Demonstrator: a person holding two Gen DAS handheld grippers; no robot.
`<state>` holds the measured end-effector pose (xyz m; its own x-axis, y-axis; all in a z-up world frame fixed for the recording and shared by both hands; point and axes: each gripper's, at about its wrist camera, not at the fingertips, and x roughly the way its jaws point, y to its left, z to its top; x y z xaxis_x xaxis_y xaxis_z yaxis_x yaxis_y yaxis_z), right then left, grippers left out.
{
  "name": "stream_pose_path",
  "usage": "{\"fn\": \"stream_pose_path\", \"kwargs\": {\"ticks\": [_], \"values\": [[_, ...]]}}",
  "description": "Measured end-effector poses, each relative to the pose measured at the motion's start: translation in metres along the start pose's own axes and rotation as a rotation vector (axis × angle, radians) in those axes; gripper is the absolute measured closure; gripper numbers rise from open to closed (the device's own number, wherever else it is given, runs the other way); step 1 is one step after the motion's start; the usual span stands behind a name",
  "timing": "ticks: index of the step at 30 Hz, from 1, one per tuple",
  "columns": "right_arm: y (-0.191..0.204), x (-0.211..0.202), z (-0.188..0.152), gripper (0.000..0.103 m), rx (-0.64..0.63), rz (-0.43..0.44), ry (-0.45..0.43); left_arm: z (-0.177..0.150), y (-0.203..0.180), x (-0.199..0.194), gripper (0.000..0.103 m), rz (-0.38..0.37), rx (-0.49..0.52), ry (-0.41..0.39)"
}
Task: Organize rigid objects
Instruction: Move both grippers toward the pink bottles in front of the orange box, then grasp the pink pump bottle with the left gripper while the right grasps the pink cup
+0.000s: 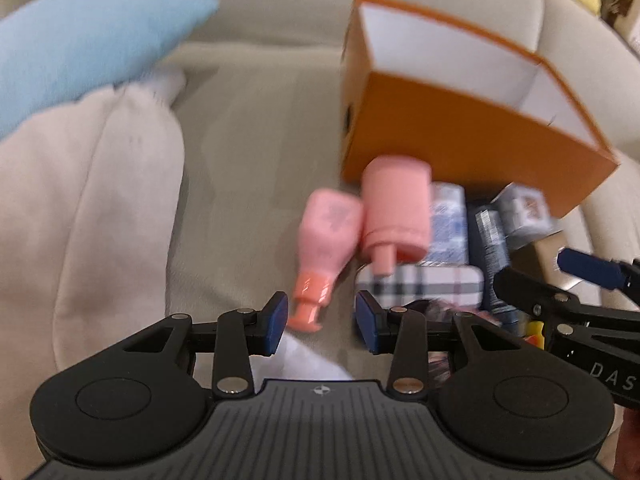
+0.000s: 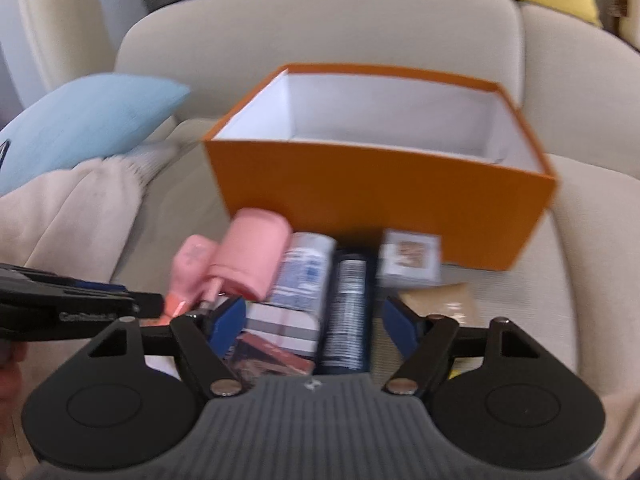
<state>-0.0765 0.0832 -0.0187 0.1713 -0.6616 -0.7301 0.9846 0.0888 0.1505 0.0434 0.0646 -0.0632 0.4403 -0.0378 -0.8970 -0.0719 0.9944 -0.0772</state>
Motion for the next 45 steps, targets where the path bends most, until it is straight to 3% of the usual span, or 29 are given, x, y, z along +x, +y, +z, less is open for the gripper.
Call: {"fn": "stream_pose_path", "kwargs": {"ticks": [5,11,17,20,28,33,34,36,38,42,45], "values": [[0.015,0.027,0.009,0.029,-0.013,0.060,0.044,0.000,0.007,0.024,0.058,-0.014,-0.002,0.053],[0.027,0.056,0.014,0.052,-0.002,0.131,0.113,0.001,0.024,0.043,0.058,-0.039,-0.052,0.103],[0.025,0.075,0.015,0.072,0.048,0.185,0.157,-0.003,0.027,0.044,0.056,-0.047,-0.027,0.106],[0.024,0.080,0.016,0.070,0.051,0.190,0.149,-0.005,0.032,0.041,0.055,-0.077,-0.021,0.111],[0.019,0.081,0.023,0.070,0.147,0.305,0.196,-0.009,0.029,0.041,0.055,-0.096,0.027,0.135],[0.034,0.085,0.025,0.071,0.097,0.305,0.202,-0.012,0.026,0.049,0.054,-0.067,0.051,0.148],[0.035,0.092,0.024,0.073,0.103,0.301,0.218,-0.012,0.024,0.050,0.054,-0.056,0.067,0.147],[0.033,0.100,0.022,0.090,0.125,0.308,0.224,-0.013,0.023,0.050,0.054,-0.046,0.087,0.140],[0.033,0.102,0.024,0.091,0.123,0.307,0.220,-0.013,0.027,0.049,0.055,-0.055,0.077,0.137],[0.030,0.088,0.025,0.092,0.102,0.303,0.181,-0.013,0.033,0.034,0.055,-0.064,0.068,0.088],[0.026,0.071,0.028,0.093,0.079,0.299,0.134,-0.013,0.040,0.012,0.055,-0.071,0.053,0.001]]}}
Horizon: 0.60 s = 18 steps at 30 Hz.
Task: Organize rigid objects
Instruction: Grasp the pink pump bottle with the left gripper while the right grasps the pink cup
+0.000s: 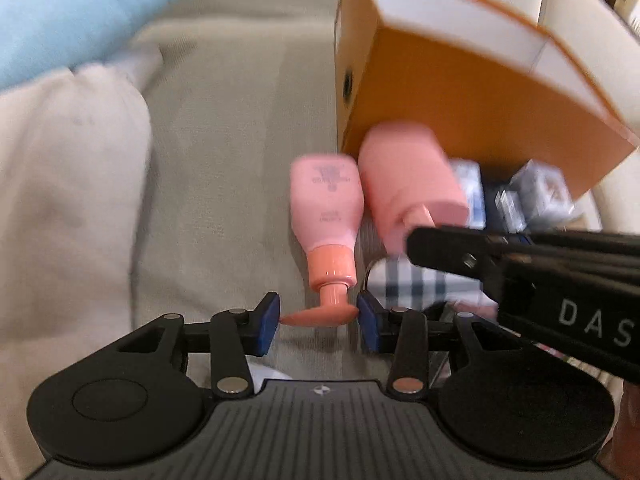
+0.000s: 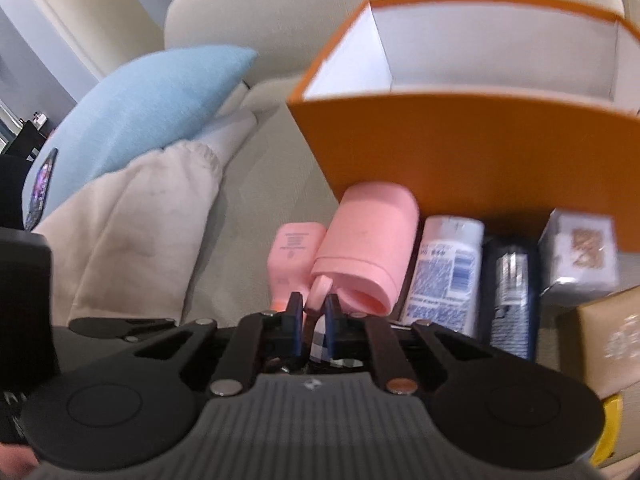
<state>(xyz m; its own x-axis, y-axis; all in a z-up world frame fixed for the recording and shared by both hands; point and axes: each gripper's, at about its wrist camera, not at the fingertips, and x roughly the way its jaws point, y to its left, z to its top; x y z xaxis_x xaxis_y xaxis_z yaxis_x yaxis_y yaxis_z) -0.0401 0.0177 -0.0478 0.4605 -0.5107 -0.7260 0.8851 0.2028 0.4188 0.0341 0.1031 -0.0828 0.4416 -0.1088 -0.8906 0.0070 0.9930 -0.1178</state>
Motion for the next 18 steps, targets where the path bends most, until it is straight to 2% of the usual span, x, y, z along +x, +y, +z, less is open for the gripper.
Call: {"fn": "stream_pose_path", "kwargs": {"ticks": [5,6,7,9,14,18], "values": [[-0.001,-0.031,0.003,0.093,-0.044,-0.034,-0.103,0.012,-0.009,-0.034,0.056,-0.007,-0.006,-0.129],[-0.001,-0.033,0.005,0.093,-0.051,-0.039,-0.117,0.016,-0.013,-0.033,0.058,-0.006,0.005,-0.141],[-0.002,-0.036,0.008,0.093,-0.059,-0.042,-0.131,0.021,-0.020,-0.027,0.069,-0.016,0.018,-0.148],[-0.004,-0.036,0.016,0.093,-0.068,-0.059,-0.145,0.024,-0.029,-0.020,0.074,-0.025,0.036,-0.169],[-0.008,-0.025,0.033,0.093,-0.084,-0.089,-0.169,0.041,-0.032,-0.015,0.076,-0.016,0.107,-0.230],[-0.009,-0.019,0.042,0.093,-0.117,-0.102,-0.187,0.051,-0.035,-0.014,0.075,-0.009,0.119,-0.241]]}}
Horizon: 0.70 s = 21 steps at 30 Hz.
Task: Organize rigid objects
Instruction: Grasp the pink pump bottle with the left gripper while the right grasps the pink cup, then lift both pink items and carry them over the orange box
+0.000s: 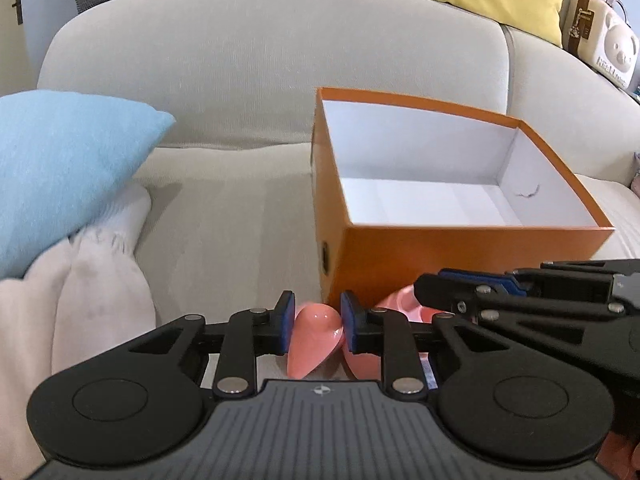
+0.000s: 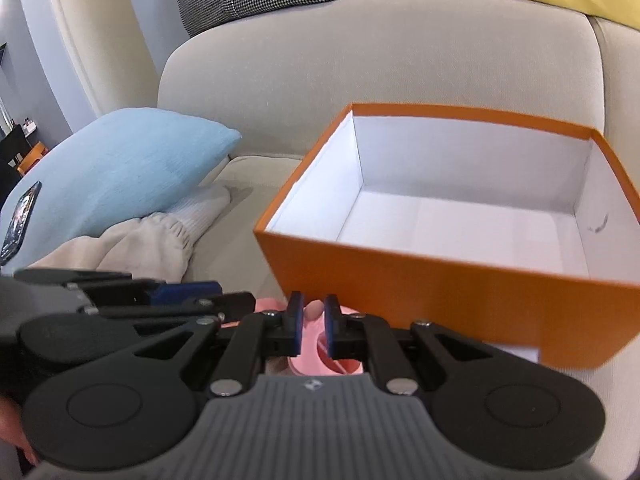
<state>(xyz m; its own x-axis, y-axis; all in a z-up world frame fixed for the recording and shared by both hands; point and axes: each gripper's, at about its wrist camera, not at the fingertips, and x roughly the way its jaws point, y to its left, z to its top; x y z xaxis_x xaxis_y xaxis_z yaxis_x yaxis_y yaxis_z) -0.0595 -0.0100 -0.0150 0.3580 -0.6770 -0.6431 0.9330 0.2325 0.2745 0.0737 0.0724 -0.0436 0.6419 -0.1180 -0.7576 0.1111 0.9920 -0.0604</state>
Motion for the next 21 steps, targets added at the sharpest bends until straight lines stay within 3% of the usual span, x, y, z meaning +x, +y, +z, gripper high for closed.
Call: {"fn": "stream_pose_path", "kwargs": {"ticks": [8,12,18,21], "values": [[-0.002,0.005,-0.003,0.062,0.002,0.016,-0.002,0.002,0.009,0.006,0.074,-0.016,0.006,-0.026],[-0.009,0.009,-0.006,0.045,0.030,0.030,0.042,-0.004,0.011,0.009,0.068,-0.018,0.023,-0.005],[-0.020,0.019,-0.016,0.042,0.131,0.065,0.122,-0.011,0.013,0.019,0.066,-0.007,0.011,0.018],[-0.016,0.022,-0.018,0.041,0.124,0.064,0.127,-0.011,0.018,0.020,0.058,-0.018,-0.007,0.025]]}}
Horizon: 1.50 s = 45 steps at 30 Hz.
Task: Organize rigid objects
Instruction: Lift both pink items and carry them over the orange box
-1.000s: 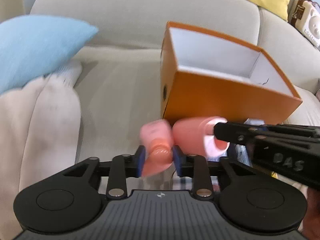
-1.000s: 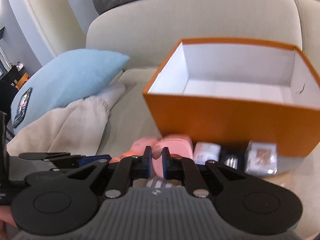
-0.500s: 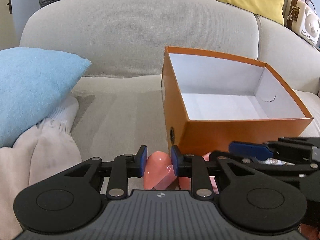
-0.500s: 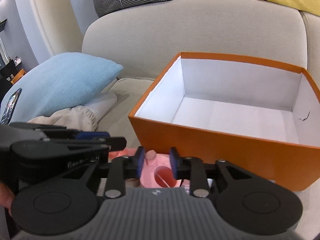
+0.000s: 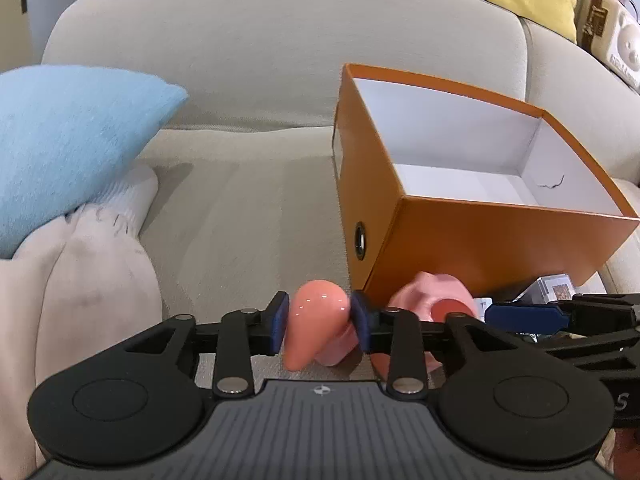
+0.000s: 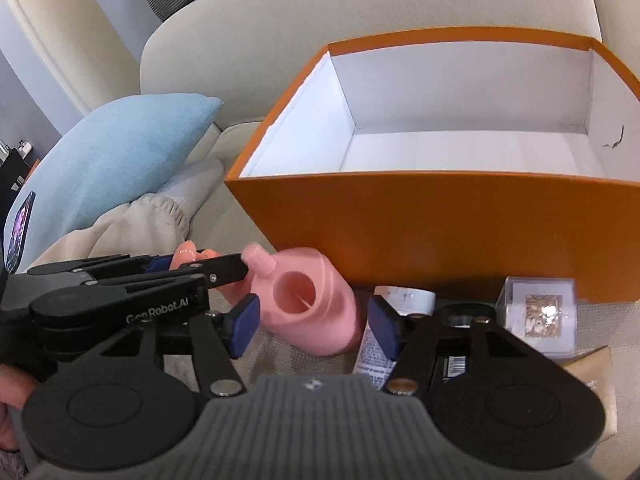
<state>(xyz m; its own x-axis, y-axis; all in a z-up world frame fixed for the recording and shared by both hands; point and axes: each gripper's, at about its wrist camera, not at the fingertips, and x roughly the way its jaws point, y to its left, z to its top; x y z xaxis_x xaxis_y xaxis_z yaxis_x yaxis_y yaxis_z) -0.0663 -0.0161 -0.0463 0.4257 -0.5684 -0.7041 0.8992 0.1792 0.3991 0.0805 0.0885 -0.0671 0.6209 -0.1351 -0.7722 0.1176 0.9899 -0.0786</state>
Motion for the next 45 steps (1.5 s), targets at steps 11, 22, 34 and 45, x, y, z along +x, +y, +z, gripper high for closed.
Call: {"fn": "stream_pose_path", "kwargs": {"ticks": [11,22,34,45], "values": [[0.025,0.017,-0.009,0.034,-0.189,-0.060,0.006,0.003,0.017,-0.020,0.075,-0.028,-0.093,-0.001],[0.023,0.029,-0.007,0.045,-0.223,-0.080,0.017,-0.008,0.005,-0.011,0.053,-0.060,0.060,0.081],[0.021,0.022,-0.017,0.045,-0.285,-0.079,-0.003,-0.020,0.003,-0.039,0.047,-0.097,0.080,0.061],[0.026,0.030,-0.022,0.047,-0.340,-0.082,-0.036,-0.025,-0.002,-0.035,0.075,-0.101,0.118,0.066]]}}
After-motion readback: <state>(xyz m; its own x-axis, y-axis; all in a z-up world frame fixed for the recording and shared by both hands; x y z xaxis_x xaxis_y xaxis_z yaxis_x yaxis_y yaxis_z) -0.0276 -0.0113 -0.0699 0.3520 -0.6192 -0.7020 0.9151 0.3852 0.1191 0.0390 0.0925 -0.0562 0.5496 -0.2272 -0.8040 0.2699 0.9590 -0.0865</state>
